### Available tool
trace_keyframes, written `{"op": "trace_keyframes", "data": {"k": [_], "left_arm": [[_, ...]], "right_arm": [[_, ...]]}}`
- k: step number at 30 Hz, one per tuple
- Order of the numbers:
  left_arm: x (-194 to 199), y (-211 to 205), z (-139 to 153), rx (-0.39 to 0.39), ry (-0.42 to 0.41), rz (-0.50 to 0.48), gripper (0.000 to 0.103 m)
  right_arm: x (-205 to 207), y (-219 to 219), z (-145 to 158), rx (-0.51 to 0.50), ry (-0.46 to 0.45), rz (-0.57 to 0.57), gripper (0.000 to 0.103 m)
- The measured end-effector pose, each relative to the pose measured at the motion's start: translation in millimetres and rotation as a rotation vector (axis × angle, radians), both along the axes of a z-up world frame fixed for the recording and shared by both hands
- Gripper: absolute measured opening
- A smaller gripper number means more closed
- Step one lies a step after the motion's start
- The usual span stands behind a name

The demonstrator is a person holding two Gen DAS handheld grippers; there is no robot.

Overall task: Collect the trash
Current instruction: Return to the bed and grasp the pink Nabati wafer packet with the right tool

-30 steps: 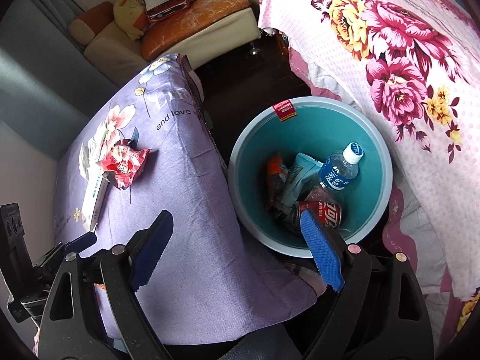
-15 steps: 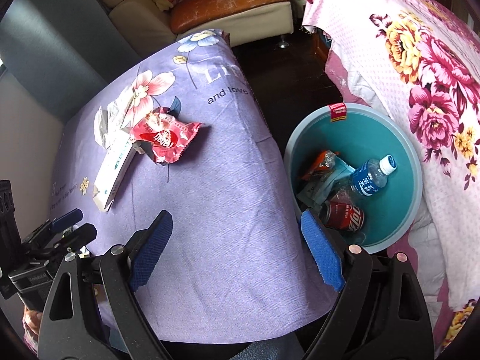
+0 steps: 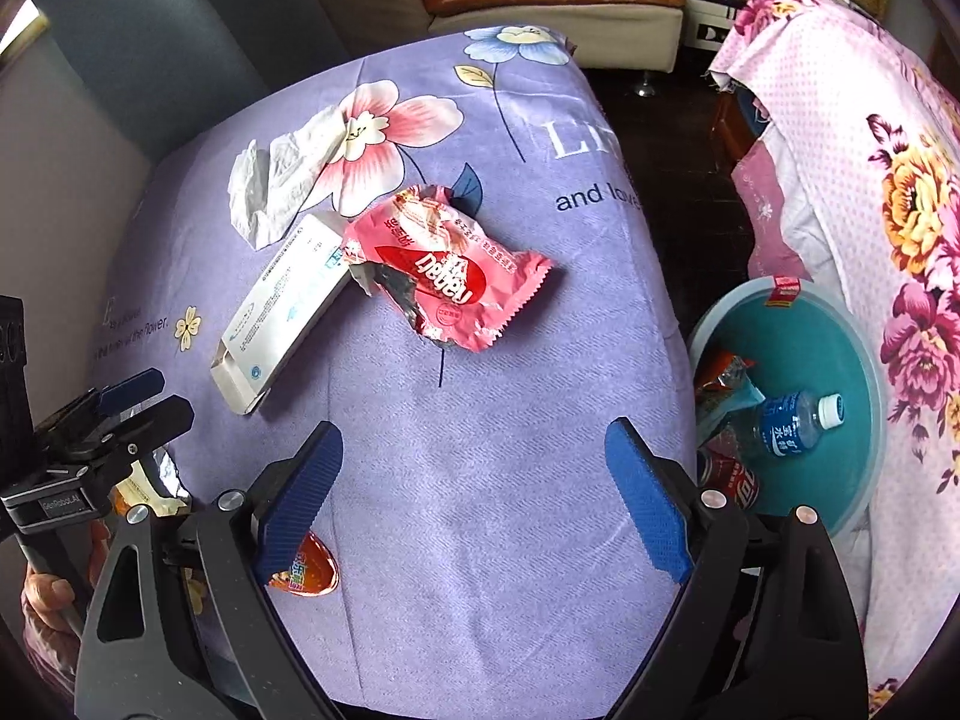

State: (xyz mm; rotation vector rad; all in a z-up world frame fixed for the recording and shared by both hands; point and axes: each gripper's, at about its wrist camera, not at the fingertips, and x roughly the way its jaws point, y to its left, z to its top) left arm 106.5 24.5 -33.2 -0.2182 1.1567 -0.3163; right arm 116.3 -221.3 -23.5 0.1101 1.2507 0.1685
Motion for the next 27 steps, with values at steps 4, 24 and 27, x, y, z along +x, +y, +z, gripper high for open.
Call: {"op": "trace_keyframes", "data": {"k": [4, 24, 27], "left_arm": [[7.9, 9.6, -7.1, 0.000, 0.011, 0.009, 0.094], [30.5, 26.0, -15.8, -0.033, -0.001, -0.042, 0.094], [30.5, 17.2, -13.5, -0.030, -0.007, -0.073, 0.094]], "right_arm": [[21.7, 13.0, -5.5, -0.022, 0.009, 0.050, 0.085], [97.5, 48.7, -59.1, -0.085, 0.061, 0.306, 0.086], [93.0, 46.0, -60.5, -0.070, 0.044, 0.301, 0.080]]}}
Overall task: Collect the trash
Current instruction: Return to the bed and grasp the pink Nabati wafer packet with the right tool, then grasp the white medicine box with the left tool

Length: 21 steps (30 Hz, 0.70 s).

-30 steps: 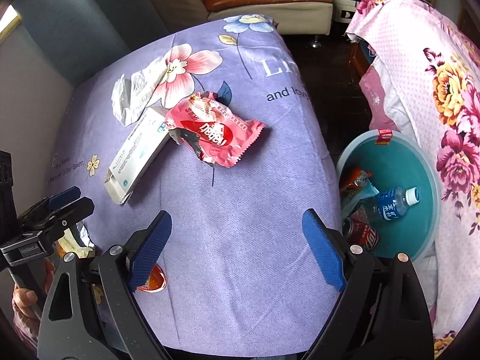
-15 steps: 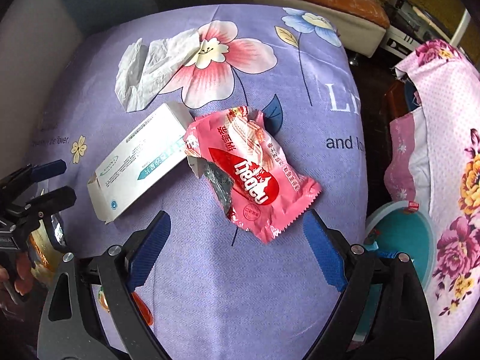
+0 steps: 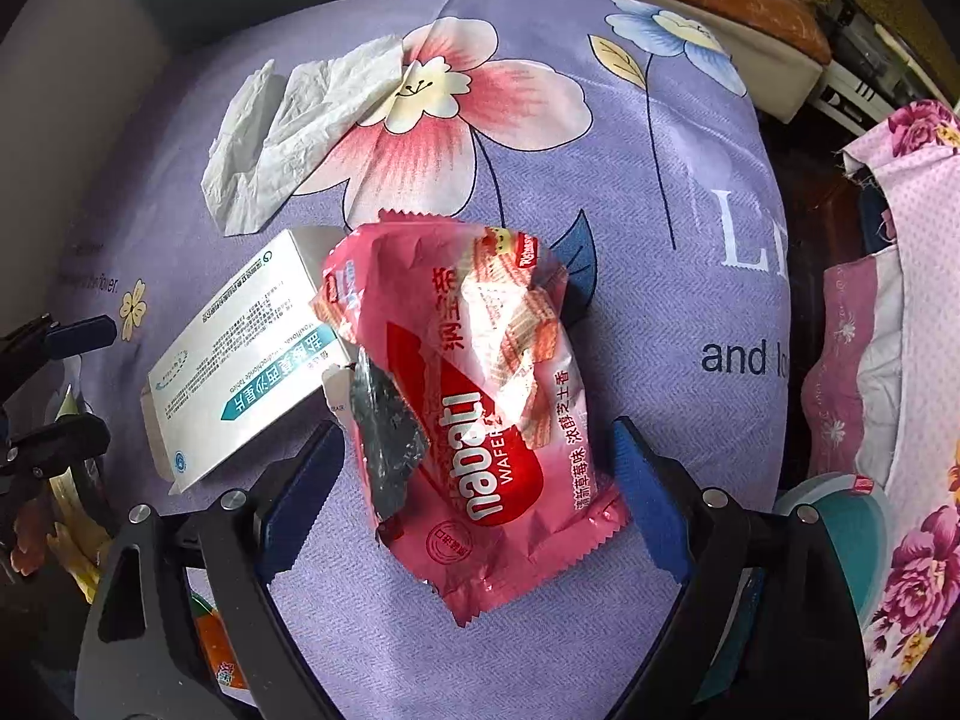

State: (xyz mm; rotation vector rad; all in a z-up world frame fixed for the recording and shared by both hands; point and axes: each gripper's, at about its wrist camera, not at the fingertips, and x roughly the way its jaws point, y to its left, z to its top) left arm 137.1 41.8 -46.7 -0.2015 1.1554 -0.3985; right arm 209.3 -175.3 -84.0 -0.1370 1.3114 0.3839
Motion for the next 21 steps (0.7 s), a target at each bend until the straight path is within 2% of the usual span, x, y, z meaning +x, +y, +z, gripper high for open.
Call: {"op": "trace_keyframes", "data": {"k": [1, 3, 4, 13, 21], "left_arm": [[0.0, -3.2, 0.8, 0.002, -0.003, -0.009, 0.094], [0.2, -10.0, 2.0, 0.009, -0.005, -0.027, 0.094], [0.4, -13.5, 2.2, 0.013, -0.004, -0.036, 0.094], [9.4, -56.8, 3.0, 0.079, -0.003, -0.159, 0.094], [21.4, -87.8, -19.9, 0.232, 0.008, -0.246, 0.094]], "right_arm": [[-2.1, -0.9, 1.4, 0.001, -0.012, -0.002, 0.067], [-6.2, -5.8, 5.6, 0.041, -0.007, -0.021, 0.054], [-7.8, -8.4, 7.4, 0.071, 0.003, -0.037, 0.050], [-33.6, -32.1, 21.9, 0.188, 0.005, -0.146, 0.049], [-40.2, -36.8, 18.1, 0.217, 0.031, -0.168, 0.049]]}}
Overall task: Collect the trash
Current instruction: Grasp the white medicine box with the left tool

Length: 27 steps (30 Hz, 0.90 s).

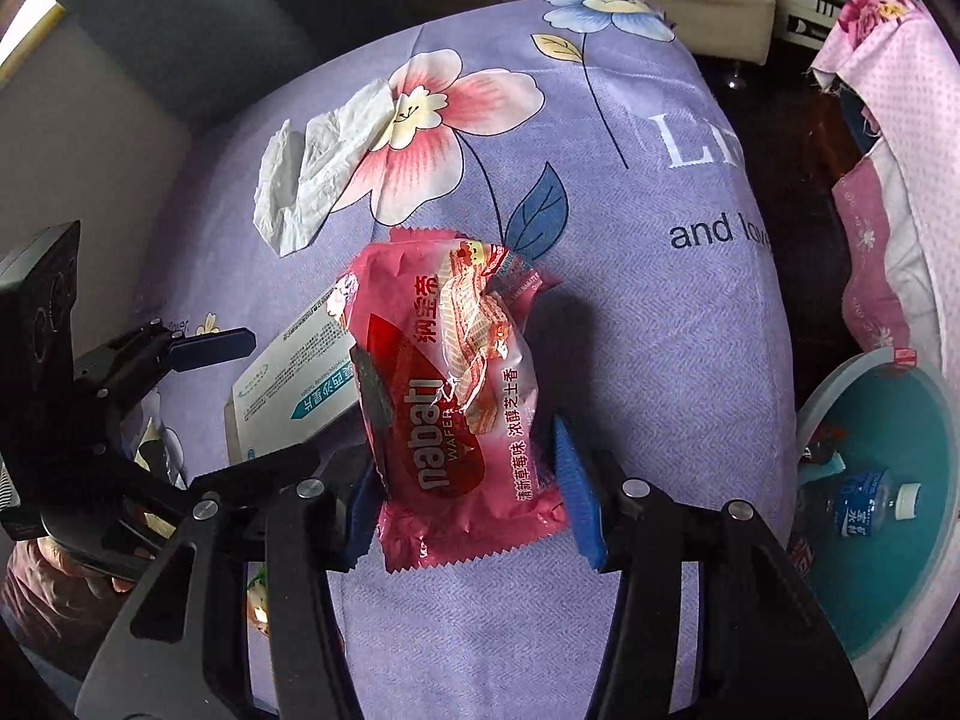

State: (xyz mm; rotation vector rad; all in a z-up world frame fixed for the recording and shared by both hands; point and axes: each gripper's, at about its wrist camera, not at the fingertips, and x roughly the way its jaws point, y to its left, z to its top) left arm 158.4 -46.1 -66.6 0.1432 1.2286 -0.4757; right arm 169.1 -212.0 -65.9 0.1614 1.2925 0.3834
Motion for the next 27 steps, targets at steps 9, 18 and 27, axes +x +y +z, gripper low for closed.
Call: {"op": "trace_keyframes", "data": {"k": [9, 18, 27], "left_arm": [[6.2, -12.6, -7.9, 0.045, -0.041, -0.050, 0.093], [-0.5, -35.1, -9.6, 0.105, -0.101, -0.175, 0.076], [9.5, -2.6, -2.7, 0.032, -0.062, 0.003, 0.071]], "right_arm": [[-7.1, -13.2, -5.7, 0.034, 0.028, -0.033, 0.053], [-10.5, -16.4, -7.3, 0.061, 0.030, -0.046, 0.053], [-18.2, -36.5, -2.8, 0.068, 0.008, -0.106, 0.052]]}}
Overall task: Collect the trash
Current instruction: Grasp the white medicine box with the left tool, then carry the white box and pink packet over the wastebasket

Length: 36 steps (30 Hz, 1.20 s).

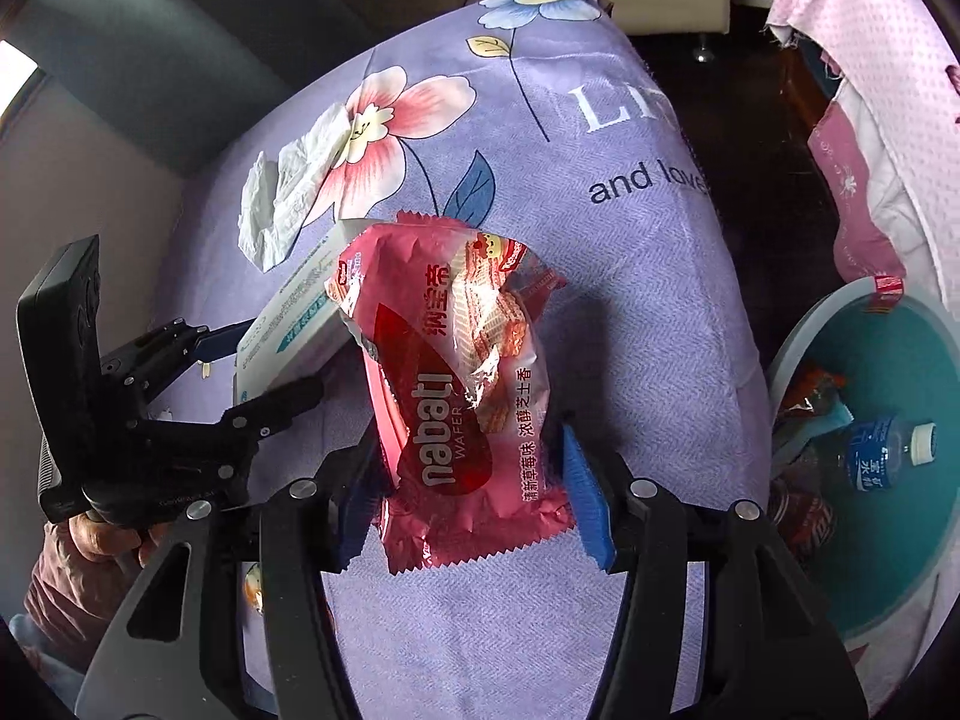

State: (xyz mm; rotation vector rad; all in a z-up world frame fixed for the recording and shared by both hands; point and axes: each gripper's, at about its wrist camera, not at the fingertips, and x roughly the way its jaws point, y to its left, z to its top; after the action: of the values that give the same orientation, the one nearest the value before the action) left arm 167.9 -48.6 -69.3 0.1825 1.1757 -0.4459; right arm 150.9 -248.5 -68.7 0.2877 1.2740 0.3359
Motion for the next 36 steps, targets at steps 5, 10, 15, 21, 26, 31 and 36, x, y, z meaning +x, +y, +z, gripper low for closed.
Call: {"op": "trace_keyframes", "data": {"k": [5, 10, 15, 21, 26, 31, 36], "left_arm": [[-7.7, 12.2, 8.1, -0.031, 0.003, 0.054, 0.069], [-23.6, 14.6, 24.7, -0.064, -0.012, 0.071, 0.065], [-41.0, 3.9, 36.1, -0.069, -0.021, 0.064, 0.056], [-55.2, -11.4, 26.5, -0.030, 0.004, 0.051, 0.054], [-55.0, -3.3, 26.6, -0.135, 0.075, 0.106, 0.053], [-55.8, 12.8, 15.8, -0.231, 0.146, 0.201, 0.055], [-51.1, 17.1, 10.2, -0.187, 0.143, 0.236, 0.081]], "right_arm": [[-11.5, -5.7, -1.3, 0.005, 0.001, -0.028, 0.050], [-26.6, -8.7, 3.2, 0.042, -0.011, -0.048, 0.050], [-43.5, -14.0, 14.1, 0.076, -0.045, -0.073, 0.050], [-64.1, -28.4, 20.0, 0.086, -0.064, -0.112, 0.050], [-78.2, -41.3, 20.1, 0.101, -0.064, -0.141, 0.050], [-81.8, -46.5, 16.7, 0.119, -0.054, -0.155, 0.050], [-80.4, -40.5, 13.7, 0.121, -0.049, -0.139, 0.050]]}}
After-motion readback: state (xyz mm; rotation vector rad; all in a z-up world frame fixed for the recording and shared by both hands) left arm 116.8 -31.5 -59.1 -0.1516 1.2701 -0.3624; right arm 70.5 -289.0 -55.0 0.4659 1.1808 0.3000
